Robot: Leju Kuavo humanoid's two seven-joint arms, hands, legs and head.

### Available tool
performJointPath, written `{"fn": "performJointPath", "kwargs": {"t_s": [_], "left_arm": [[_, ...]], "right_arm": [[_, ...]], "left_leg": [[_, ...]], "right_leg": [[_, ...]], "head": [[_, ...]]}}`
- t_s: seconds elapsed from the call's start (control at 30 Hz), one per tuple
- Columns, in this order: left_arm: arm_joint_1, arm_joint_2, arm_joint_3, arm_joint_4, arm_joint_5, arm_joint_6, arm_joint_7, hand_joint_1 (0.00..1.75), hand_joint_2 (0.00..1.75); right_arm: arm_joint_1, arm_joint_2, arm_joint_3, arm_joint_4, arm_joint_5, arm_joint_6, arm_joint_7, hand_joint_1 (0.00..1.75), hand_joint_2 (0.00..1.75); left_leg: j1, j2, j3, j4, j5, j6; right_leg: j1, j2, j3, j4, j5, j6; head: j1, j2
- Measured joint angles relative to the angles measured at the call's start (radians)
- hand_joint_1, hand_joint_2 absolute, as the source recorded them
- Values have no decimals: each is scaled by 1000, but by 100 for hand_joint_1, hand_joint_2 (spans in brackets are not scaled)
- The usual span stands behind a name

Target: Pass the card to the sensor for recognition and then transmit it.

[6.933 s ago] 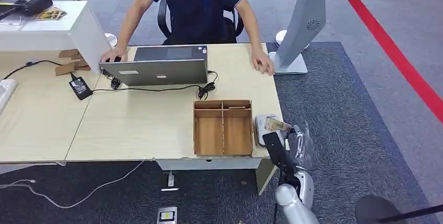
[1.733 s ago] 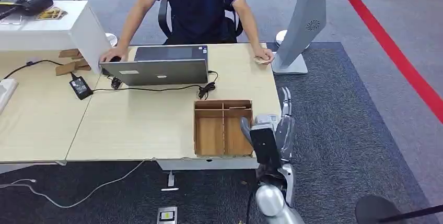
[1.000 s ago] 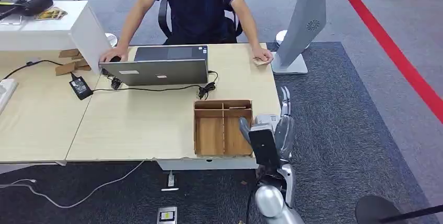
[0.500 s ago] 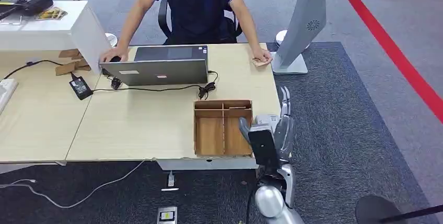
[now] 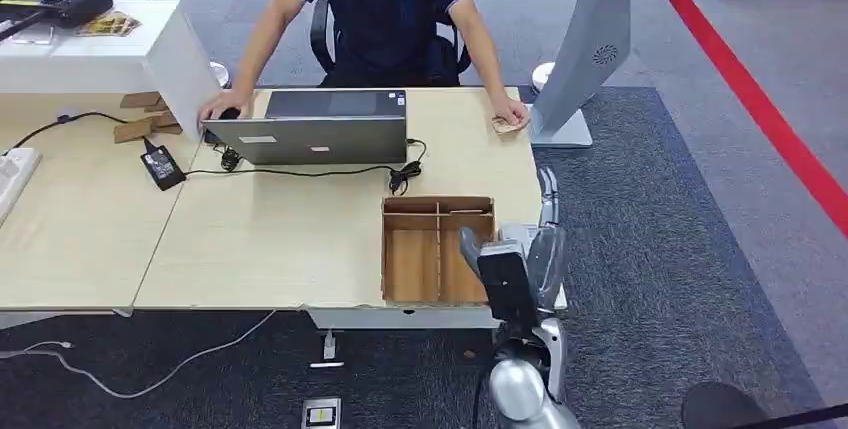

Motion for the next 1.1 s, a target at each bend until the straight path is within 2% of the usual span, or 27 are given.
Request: {"fn": "performJointPath", "kwargs": {"t_s": [0.03,0.07,0.1,0.17,0.2,0.23,0.27,0.3,0.33,0.37,0.4,0.43,0.5,0.53,0.57,0.6,0.63,0.7,0.73,0.77,0.8,0.83,0.9,0.93,1.03,1.07,1.1], "left_arm": [[1,0,0,0,0,0,0,0,0],[3,0,0,0,0,0,0,0,0],[3,0,0,0,0,0,0,0,0],[3,0,0,0,0,0,0,0,0],[2,0,0,0,0,0,0,0,0],[1,0,0,0,0,0,0,0,0],[0,0,0,0,0,0,0,0,0],[1,0,0,0,0,0,0,0,0],[3,0,0,0,0,0,0,0,0],[2,0,0,0,0,0,0,0,0],[1,0,0,0,0,0,0,0,0],[-1,0,0,0,0,0,0,0,0],[-1,0,0,0,0,0,0,0,0],[2,0,0,0,0,0,0,0,0],[4,0,0,0,0,0,0,0,0],[6,-1,0,0,0,0,0,0,0],[5,0,0,0,0,0,0,0,0],[4,0,0,0,0,0,0,0,0],[4,3,0,0,0,0,0,0,0],[1,2,1,0,0,0,0,0,0],[2,2,1,0,0,0,0,0,0],[4,2,1,0,0,1,0,0,0],[7,1,1,0,0,1,1,0,0],[5,2,1,0,0,1,1,0,0],[2,1,1,0,0,1,1,0,0],[3,0,1,0,0,1,0,0,0],[4,0,1,0,0,1,0,0,0]], "right_arm": [[3,-1,0,0,0,0,0,0,175],[4,-3,0,0,0,0,0,0,175],[3,-4,0,0,0,0,0,0,175],[3,-4,0,0,0,0,0,0,175],[3,-4,0,0,0,0,0,0,175],[3,-4,0,0,-1,0,0,0,175],[3,-5,0,0,-2,0,0,0,175],[5,-5,0,-1,-2,0,0,0,175],[5,-4,1,-1,-2,0,0,0,175],[4,-2,1,-4,-2,0,0,0,175],[3,-3,1,-6,-2,0,0,0,175],[2,-2,1,-6,-2,0,-1,0,175],[3,-2,1,-5,-2,0,0,0,175],[4,-2,1,-5,-2,0,0,0,175],[5,-3,1,-5,-2,0,-1,0,175],[5,-3,1,-5,-2,0,-1,0,175],[6,-3,1,-5,-2,0,0,0,175],[5,-2,1,-5,-2,0,-1,0,175],[5,-3,1,-5,-2,0,-1,0,175],[4,-3,1,-5,-2,0,-1,0,175],[4,-2,1,-6,-3,0,0,0,175],[5,-2,2,-5,-2,0,-1,0,175],[3,-3,2,-7,-3,0,-1,0,175],[1,-3,2,-8,-2,0,-1,0,175],[2,-5,1,-7,-3,0,-1,0,175],[4,-6,2,-6,-3,0,0,0,175],[4,-7,1,-5,-3,0,0,0,175]], "left_leg": [[1,0,1,0,-1,-2],[2,-1,3,0,-3,-4],[4,-1,7,1,-6,-8],[10,-2,20,4,-15,-18],[10,-2,22,5,-20,-25],[9,-4,22,8,-21,-32],[9,-3,17,7,-23,-41],[8,-3,23,14,-20,-51],[9,-3,27,14,-21,-56],[11,-2,28,17,-28,-62],[12,-1,23,42,-41,-64],[13,-1,-6,97,-67,-67],[13,-1,-107,267,-134,-72],[13,-1,-147,323,-147,-74],[13,-1,-167,338,-138,-71],[12,-1,-168,313,-109,-66],[11,-1,-150,255,-63,-62],[5,-1,-83,81,54,-44],[-1,-1,-69,49,44,-36],[-6,1,-70,20,13,-35],[-8,-1,-68,24,37,-31],[-7,-1,-66,19,32,-26],[3,-2,-41,11,28,-18],[3,-2,-31,10,23,-12],[3,-2,-18,10,9,-7],[3,-2,-12,11,3,-8],[4,-2,-3,11,-2,-9]], "right_leg": [[-2,0,-29,45,-10,2],[-5,0,-36,40,6,3],[-7,0,-19,-12,45,1],[-11,0,60,-201,159,2],[-11,0,82,-258,172,1],[-4,1,77,-264,138,-13],[-3,0,76,-260,148,-29],[-1,1,74,-262,161,-38],[0,1,78,-262,159,-45],[-5,1,90,-266,161,-50],[-5,1,99,-269,158,-55],[-5,0,104,-271,155,-59],[-2,0,110,-271,148,-65],[0,1,113,-271,144,-66],[2,2,119,-271,139,-68],[4,4,127,-271,133,-68],[5,5,136,-271,127,-66],[6,5,159,-272,111,-62],[6,4,165,-275,106,-59],[7,5,159,-274,104,-54],[8,5,159,-278,100,-47],[8,5,167,-268,103,-42],[10,5,174,-257,89,-29],[8,4,157,-208,77,-24],[4,4,17,13,-11,-15],[4,4,-19,51,-20,-13],[4,4,-32,44,0,-14]], "head": [[1,0],[0,0],[0,0],[0,0],[1,0],[1,0],[1,0],[-1,0],[0,0],[-1,0],[-3,0],[-7,0],[-10,0],[-11,0],[-10,0],[-11,0],[-11,0],[-11,0],[-10,0],[-11,0],[-14,0],[-13,0],[-13,0],[-9,0],[-5,0],[-4,0],[-4,0]]}}
